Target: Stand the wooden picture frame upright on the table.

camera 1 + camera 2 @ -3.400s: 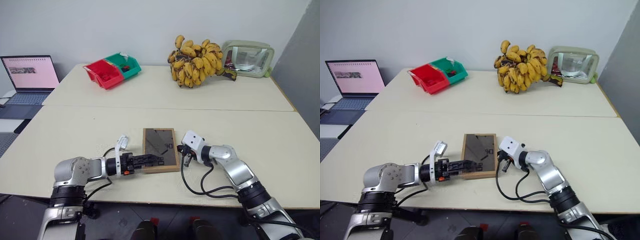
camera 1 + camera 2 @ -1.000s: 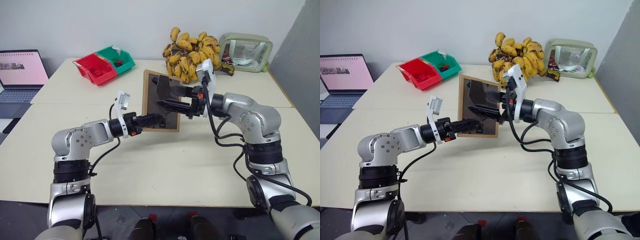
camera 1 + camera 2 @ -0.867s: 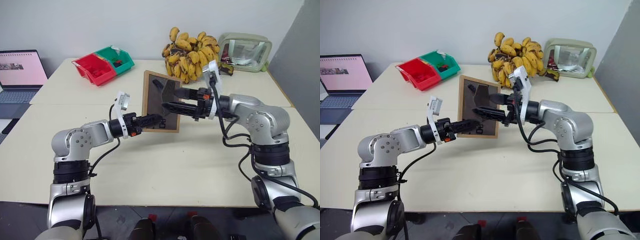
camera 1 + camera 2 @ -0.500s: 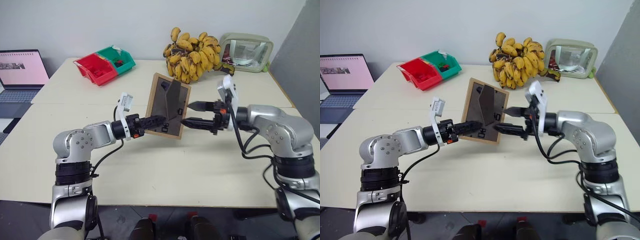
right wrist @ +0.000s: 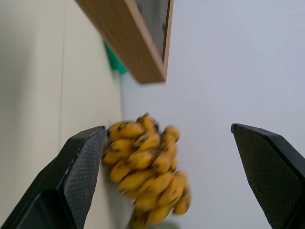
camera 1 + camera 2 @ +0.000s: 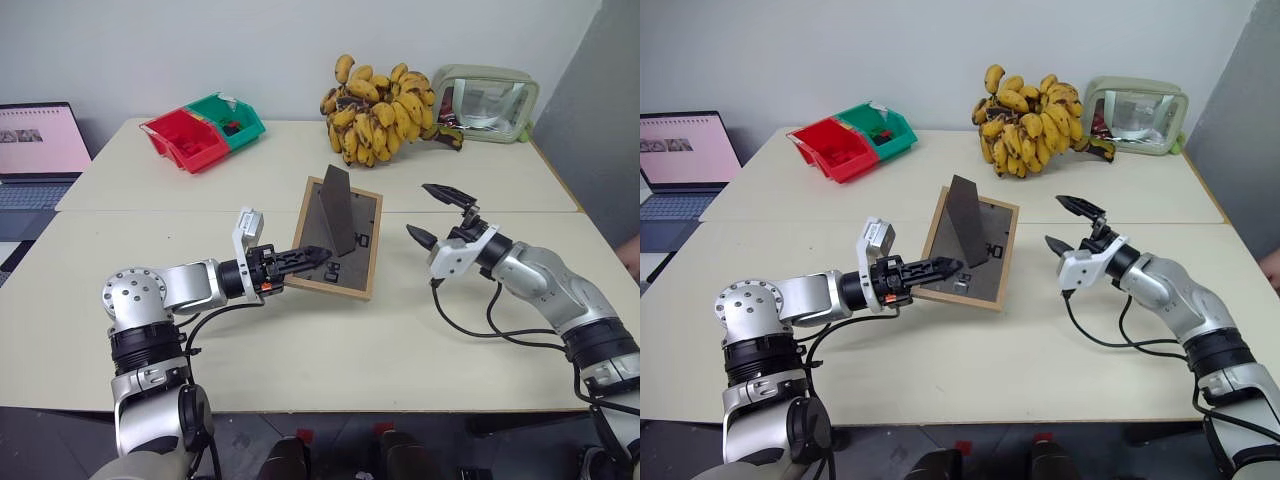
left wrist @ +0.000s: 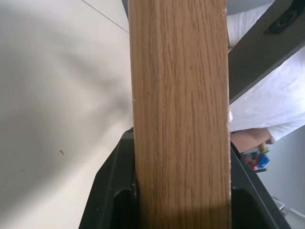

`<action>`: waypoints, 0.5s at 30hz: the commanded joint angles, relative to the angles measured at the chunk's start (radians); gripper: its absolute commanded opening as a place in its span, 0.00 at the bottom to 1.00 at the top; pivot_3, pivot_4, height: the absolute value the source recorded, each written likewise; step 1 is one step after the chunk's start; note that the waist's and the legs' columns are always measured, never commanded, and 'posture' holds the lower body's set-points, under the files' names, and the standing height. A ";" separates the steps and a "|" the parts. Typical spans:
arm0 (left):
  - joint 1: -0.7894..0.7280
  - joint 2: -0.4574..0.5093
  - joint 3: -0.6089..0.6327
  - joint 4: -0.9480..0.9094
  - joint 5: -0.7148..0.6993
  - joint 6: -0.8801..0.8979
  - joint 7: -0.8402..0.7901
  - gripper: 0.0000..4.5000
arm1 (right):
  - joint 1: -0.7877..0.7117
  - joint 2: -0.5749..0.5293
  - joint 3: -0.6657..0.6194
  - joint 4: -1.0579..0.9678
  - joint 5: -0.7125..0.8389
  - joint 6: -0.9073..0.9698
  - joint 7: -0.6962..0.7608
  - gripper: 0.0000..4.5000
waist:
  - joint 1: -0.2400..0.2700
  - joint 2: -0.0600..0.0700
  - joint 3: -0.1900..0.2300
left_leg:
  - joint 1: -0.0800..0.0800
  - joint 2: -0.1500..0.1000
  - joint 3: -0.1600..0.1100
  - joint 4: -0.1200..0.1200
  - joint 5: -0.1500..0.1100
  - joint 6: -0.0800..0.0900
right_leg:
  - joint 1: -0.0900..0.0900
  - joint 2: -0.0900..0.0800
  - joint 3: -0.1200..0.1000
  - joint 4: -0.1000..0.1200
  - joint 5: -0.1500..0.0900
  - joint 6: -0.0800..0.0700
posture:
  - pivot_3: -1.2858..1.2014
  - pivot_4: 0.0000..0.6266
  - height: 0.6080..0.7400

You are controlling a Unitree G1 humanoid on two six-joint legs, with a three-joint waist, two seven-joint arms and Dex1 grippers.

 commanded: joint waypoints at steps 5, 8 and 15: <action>0.043 0.013 -0.069 -0.048 -0.318 -0.018 0.154 0.29 | -0.072 0.025 0.080 0.058 -0.160 -0.141 -0.171 0.98 | 0.000 0.000 0.000 | 0.000 0.000 0.000 0.000 0.000 0.000 | 0.001 -0.001 0.000 0.000 0.000 0.000 | 0.52 0.24 1.00; 0.076 0.042 -0.127 -0.068 -0.422 -0.067 0.214 0.29 | -0.097 0.037 0.096 0.074 -0.167 -0.173 -0.190 0.98 | -0.001 0.000 0.000 | 0.001 0.000 0.000 0.001 0.000 0.000 | 0.001 -0.002 0.000 0.000 0.000 0.000 | 0.52 0.24 1.00; 0.145 0.139 -0.271 -0.121 -0.644 -0.223 0.314 0.29 | -0.140 0.050 0.112 0.110 -0.146 -0.256 -0.168 0.74 | 0.000 0.000 0.000 | 0.001 0.000 0.000 0.001 0.000 0.000 | 0.001 -0.004 0.001 0.001 0.000 0.000 | 0.52 0.24 1.00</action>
